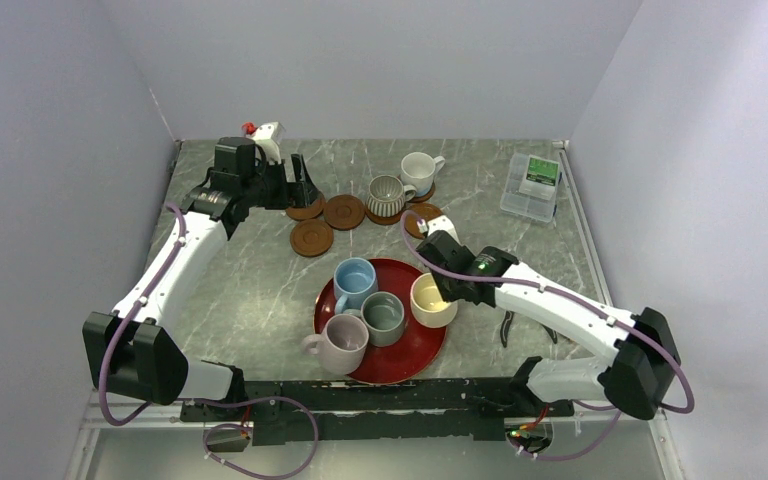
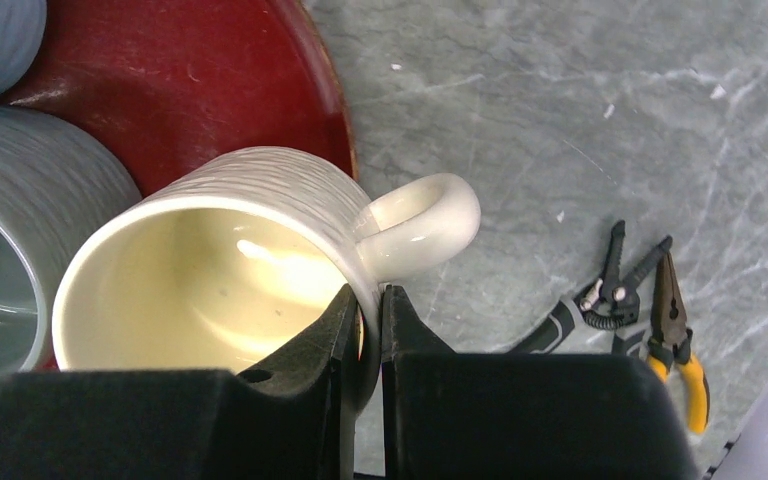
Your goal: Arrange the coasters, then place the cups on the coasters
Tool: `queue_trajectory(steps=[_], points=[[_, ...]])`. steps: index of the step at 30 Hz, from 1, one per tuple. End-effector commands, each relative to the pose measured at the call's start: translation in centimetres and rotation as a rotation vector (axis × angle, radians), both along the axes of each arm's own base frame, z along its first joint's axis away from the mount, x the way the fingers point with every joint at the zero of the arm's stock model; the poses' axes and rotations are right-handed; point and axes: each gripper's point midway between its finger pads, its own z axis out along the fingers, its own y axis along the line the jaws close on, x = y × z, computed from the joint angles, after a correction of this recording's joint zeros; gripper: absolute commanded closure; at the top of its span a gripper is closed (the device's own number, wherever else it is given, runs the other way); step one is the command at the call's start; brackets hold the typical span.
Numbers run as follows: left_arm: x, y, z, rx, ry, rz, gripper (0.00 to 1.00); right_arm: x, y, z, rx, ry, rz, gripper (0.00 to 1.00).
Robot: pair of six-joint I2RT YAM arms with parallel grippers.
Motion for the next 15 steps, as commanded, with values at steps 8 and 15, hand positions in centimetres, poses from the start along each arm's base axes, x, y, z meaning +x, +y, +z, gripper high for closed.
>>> queue_trajectory(steps=[8, 15], points=[[0.0, -0.3, 2.1, -0.002, -0.063, -0.011, 0.11, 2.8, 3.0, 0.3, 0.053, -0.092, 0.109, 0.93], [0.0, -0.5, 2.2, -0.006, -0.069, -0.015, 0.1, 2.5, 2.2, 1.5, 0.083, -0.12, 0.066, 0.49]])
